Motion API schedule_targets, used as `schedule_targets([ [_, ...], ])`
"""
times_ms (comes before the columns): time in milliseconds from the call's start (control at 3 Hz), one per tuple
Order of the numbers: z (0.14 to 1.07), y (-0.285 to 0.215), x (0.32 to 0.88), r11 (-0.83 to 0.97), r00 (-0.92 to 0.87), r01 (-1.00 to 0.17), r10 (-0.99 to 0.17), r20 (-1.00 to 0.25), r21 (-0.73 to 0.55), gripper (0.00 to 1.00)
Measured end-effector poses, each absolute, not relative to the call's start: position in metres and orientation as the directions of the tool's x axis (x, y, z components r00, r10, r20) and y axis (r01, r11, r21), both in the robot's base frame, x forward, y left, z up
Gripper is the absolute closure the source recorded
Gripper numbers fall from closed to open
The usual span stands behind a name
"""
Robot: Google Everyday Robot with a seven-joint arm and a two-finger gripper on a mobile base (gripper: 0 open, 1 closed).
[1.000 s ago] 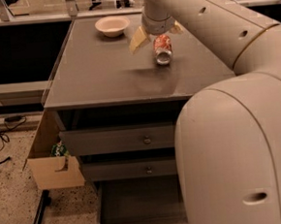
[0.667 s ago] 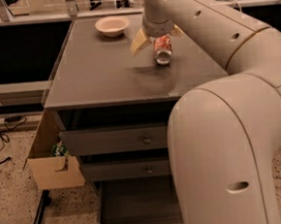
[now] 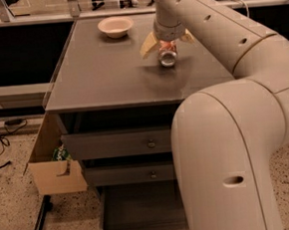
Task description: Place coke can into bottom drawer
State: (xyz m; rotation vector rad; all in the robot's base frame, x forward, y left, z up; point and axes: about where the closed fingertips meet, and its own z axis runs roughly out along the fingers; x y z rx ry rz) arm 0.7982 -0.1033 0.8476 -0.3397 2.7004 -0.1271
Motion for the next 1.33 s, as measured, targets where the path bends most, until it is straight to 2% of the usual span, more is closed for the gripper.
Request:
schedule_targets([
  [333,0.8424,-0.1110,0.7994,0.972,-0.893,-0.201,-0.232,-0.385,-0.120,0.00],
  [667,0.8424,-0.1110,0.7994,0.972,-0.893,-0.201,-0.232,-0.385,-0.120,0.18],
  [1000,0.8424,-0.1110,0.7994,0.972,-0.893,-0.201,-0.232,-0.385,-0.120,0.49],
  [1333,0.8423,-0.1110,0.7994,0.972,-0.893,-0.201,-0.232,-0.385,-0.120,0.74],
])
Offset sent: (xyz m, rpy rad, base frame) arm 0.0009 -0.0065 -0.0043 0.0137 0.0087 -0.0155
